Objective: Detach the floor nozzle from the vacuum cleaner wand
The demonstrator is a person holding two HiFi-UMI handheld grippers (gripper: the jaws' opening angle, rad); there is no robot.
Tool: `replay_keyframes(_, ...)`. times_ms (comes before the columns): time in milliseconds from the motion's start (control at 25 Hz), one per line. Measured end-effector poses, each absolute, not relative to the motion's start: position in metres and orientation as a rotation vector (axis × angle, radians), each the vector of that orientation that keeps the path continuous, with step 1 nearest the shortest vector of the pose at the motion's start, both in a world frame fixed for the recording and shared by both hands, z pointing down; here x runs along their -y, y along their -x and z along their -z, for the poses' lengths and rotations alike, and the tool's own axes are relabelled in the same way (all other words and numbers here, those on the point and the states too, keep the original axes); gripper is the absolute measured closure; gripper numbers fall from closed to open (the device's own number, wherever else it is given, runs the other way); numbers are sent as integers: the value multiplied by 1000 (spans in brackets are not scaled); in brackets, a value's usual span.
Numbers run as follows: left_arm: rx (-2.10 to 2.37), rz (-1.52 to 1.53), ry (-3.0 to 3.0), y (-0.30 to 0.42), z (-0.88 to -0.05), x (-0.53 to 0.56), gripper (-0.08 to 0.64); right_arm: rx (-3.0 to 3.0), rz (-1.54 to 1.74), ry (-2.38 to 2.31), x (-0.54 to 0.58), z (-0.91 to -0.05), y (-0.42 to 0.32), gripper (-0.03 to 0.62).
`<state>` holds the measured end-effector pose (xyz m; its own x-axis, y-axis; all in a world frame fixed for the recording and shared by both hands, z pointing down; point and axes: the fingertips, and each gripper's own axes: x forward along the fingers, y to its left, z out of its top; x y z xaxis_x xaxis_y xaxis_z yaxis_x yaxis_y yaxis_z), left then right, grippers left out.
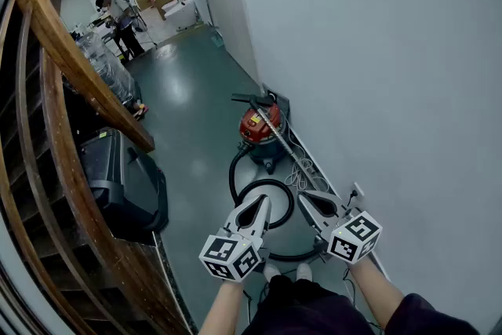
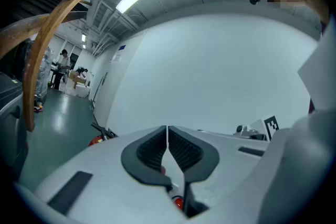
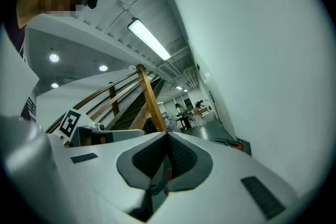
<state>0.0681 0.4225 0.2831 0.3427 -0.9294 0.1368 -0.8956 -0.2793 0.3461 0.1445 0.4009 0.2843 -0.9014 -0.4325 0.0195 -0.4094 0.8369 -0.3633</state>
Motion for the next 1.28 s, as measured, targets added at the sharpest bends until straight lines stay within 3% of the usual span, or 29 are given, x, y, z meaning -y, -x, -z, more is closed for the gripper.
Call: replay_keyframes(1280, 1491, 127, -2219, 12, -320, -376, 554, -2899, 631, 901, -340, -308, -98, 575)
